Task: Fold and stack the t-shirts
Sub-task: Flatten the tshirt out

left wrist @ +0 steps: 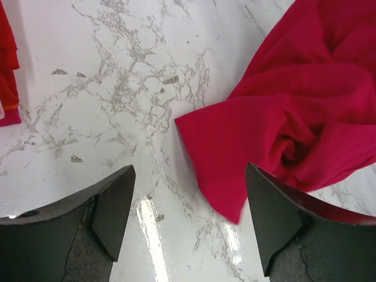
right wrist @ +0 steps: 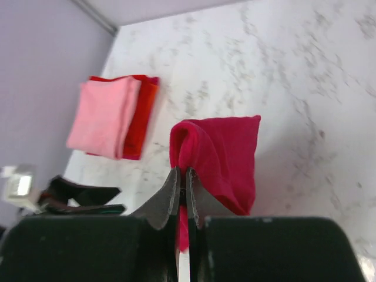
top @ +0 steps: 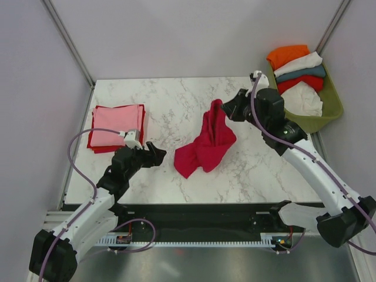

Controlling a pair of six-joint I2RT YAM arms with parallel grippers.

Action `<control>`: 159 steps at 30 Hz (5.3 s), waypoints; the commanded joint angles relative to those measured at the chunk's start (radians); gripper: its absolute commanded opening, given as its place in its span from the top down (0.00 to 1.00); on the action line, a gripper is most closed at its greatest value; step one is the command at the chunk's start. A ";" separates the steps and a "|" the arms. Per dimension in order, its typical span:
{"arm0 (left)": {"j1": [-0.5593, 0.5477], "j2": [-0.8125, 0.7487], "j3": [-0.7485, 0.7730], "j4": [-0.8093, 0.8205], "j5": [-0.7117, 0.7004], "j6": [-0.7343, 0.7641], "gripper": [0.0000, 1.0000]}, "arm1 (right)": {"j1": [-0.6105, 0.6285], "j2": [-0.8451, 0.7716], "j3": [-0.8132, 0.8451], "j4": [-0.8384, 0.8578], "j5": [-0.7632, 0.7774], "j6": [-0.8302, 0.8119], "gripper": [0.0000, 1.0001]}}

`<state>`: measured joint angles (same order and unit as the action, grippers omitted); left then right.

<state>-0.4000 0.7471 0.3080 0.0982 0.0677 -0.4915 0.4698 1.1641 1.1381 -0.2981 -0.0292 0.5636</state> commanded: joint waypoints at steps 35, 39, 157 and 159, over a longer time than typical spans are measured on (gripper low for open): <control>-0.560 0.774 0.534 -0.054 -0.190 0.018 0.10 | 0.038 -0.290 0.072 -0.239 0.554 -0.126 1.00; -0.560 0.886 0.609 -0.052 -0.223 -0.013 0.11 | 0.038 -0.305 0.074 -0.239 0.539 -0.119 1.00; -0.277 0.899 0.796 -0.440 -0.201 0.155 0.63 | -0.301 -0.173 -0.620 0.148 0.222 0.156 0.41; -0.280 0.905 0.795 -0.440 -0.187 0.163 0.61 | -0.301 -0.178 -0.621 0.146 0.221 0.154 0.41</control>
<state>-0.6743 1.6646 1.0904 -0.3569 -0.1677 -0.3862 0.1707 1.0096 0.5278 -0.1791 0.1955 0.7086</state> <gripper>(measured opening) 0.385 0.591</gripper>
